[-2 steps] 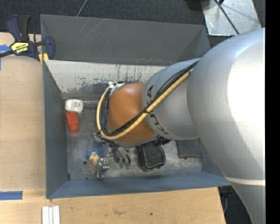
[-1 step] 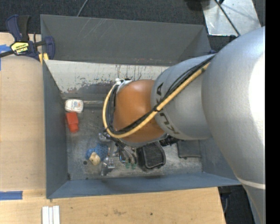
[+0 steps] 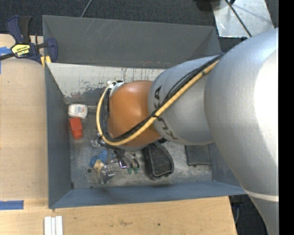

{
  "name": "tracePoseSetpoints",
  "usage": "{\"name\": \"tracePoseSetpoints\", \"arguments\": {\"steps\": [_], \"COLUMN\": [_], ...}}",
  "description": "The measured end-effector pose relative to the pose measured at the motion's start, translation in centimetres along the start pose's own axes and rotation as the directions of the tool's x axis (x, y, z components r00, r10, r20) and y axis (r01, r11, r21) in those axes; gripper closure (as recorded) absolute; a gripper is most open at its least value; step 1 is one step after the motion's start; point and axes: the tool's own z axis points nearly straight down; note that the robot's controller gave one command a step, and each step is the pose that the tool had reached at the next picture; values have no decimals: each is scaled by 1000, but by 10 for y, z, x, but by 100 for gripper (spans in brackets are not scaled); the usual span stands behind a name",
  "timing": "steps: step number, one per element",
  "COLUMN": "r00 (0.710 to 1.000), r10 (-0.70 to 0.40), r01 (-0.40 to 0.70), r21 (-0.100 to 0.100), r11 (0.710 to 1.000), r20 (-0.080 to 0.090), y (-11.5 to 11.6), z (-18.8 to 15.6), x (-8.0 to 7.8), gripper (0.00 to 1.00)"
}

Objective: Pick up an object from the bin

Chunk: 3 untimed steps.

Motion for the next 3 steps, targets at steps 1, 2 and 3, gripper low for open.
{"name": "tracePoseSetpoints", "arguments": {"steps": [1, 2, 3], "r00": [984, 984, 985], "r10": [-177, -176, -175], "r01": [177, 176, 175], "r21": [-1, -1, -1], "r11": [984, 984, 985], "r20": [-2, -1, 6], "y": [-7, -7, -6], "z": [27, 26, 24], "x": [-13, -14, -16], "gripper": [0, 0, 100]}}
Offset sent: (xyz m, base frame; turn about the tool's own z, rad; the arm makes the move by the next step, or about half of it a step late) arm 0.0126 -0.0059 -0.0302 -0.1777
